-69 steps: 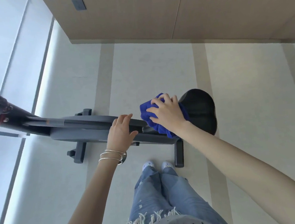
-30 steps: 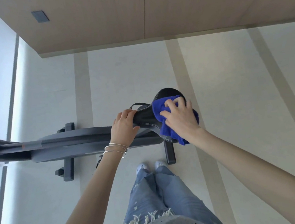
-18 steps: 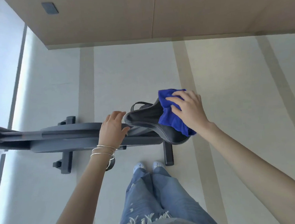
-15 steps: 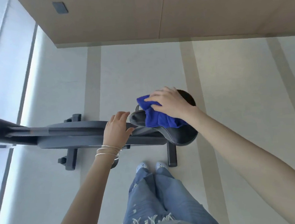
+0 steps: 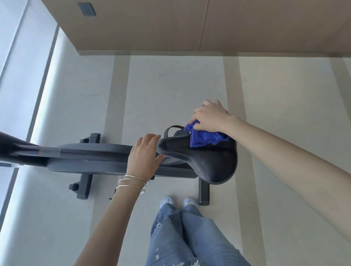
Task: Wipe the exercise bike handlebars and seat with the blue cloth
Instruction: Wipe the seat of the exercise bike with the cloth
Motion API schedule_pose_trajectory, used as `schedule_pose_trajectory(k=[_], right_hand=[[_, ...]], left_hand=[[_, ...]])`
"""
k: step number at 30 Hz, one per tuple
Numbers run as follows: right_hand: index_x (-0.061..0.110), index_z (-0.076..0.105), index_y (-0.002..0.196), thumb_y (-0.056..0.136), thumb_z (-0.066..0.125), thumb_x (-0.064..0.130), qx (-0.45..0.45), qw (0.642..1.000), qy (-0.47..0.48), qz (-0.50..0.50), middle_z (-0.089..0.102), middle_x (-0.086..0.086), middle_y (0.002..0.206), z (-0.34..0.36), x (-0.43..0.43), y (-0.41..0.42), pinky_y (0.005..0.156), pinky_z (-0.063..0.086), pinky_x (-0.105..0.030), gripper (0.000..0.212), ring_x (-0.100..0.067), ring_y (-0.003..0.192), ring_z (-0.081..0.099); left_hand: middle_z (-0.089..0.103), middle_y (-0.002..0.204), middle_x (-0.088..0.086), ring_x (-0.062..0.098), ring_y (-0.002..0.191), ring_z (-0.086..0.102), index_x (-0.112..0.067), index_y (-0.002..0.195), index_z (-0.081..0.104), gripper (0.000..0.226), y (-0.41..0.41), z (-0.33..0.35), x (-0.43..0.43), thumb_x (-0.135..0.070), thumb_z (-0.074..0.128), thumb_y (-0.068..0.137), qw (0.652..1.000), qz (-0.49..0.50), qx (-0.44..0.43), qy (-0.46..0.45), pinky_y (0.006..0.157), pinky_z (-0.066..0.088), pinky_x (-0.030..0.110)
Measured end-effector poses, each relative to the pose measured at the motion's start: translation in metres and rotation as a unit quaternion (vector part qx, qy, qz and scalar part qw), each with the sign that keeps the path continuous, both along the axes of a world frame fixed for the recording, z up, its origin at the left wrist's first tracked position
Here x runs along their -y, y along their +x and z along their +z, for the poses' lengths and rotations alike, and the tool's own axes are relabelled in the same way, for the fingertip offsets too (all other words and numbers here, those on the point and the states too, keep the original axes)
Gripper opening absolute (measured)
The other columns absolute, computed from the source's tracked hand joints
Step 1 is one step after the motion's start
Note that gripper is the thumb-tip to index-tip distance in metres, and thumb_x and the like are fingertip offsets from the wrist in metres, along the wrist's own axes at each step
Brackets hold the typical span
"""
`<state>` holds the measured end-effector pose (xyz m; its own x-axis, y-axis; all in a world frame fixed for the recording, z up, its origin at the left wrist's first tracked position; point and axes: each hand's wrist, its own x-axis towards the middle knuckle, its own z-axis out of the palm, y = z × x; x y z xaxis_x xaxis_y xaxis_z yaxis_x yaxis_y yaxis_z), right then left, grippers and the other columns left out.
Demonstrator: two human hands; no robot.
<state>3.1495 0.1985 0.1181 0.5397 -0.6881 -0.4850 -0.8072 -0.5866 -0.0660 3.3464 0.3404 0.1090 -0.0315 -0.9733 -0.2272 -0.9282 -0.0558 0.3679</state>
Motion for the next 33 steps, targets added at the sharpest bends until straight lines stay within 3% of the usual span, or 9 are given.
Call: schedule_pose_trajectory(k=[6,11,17,23,30,33], right_hand=[[0.039,0.058,0.119,0.089,0.043,0.030,0.088,0.978,-0.045,-0.184,0.053,0.005,0.129,-0.006,-0.017,-0.038,0.093,0.035,-0.044,0.035,-0.036,0.114,0.039],[0.038,0.055,0.122,0.087,0.045,0.033,0.157,0.942,-0.006,-0.298,0.060,-0.001,0.123,-0.007,-0.024,-0.060,0.095,0.043,-0.043,0.037,-0.035,0.113,0.049],[0.032,0.043,0.133,0.090,0.047,0.036,0.191,0.911,-0.066,-0.359,0.048,-0.005,0.133,-0.019,-0.077,-0.077,0.095,0.042,-0.044,0.044,-0.039,0.110,0.046],[0.022,0.043,0.136,0.090,0.054,0.027,0.302,0.844,-0.087,-0.435,0.055,-0.010,0.126,-0.027,-0.124,-0.084,0.095,0.041,-0.034,0.048,-0.030,0.110,0.053],[0.023,0.041,0.137,0.090,0.056,0.037,0.330,0.795,-0.096,-0.500,0.055,-0.009,0.127,-0.036,-0.168,-0.076,0.093,0.038,-0.029,0.051,-0.026,0.114,0.051],[0.024,0.037,0.138,0.088,0.056,0.042,0.373,0.751,-0.070,-0.540,0.053,-0.006,0.130,-0.044,-0.191,-0.071,0.094,0.036,-0.027,0.056,-0.022,0.118,0.049]], left_hand=[[0.051,0.133,0.005,0.030,0.117,0.047,-0.012,0.132,0.046,0.055,-0.019,0.000,0.009,-0.020,0.067,0.082,1.000,-0.022,-0.013,0.001,0.098,0.043,0.040],[0.051,0.132,0.006,0.030,0.116,0.047,-0.012,0.131,0.047,0.054,-0.030,-0.002,0.011,-0.019,0.066,0.081,0.999,-0.037,-0.010,0.006,0.097,0.042,0.040],[0.052,0.130,0.008,0.032,0.116,0.046,-0.012,0.129,0.049,0.051,-0.035,-0.005,0.010,-0.016,0.065,0.081,0.999,-0.044,-0.004,-0.003,0.097,0.041,0.039],[0.052,0.130,0.010,0.033,0.116,0.046,-0.011,0.130,0.049,0.049,-0.034,-0.004,0.010,-0.016,0.064,0.083,0.999,-0.048,0.000,-0.007,0.098,0.041,0.041],[0.049,0.134,0.011,0.035,0.119,0.045,-0.009,0.133,0.046,0.051,-0.025,-0.004,0.003,-0.016,0.064,0.085,0.996,-0.091,-0.005,-0.013,0.100,0.041,0.044],[0.051,0.132,0.014,0.037,0.118,0.046,-0.007,0.131,0.048,0.050,-0.017,-0.004,-0.005,-0.013,0.064,0.084,0.995,-0.097,-0.014,-0.035,0.097,0.042,0.046]])
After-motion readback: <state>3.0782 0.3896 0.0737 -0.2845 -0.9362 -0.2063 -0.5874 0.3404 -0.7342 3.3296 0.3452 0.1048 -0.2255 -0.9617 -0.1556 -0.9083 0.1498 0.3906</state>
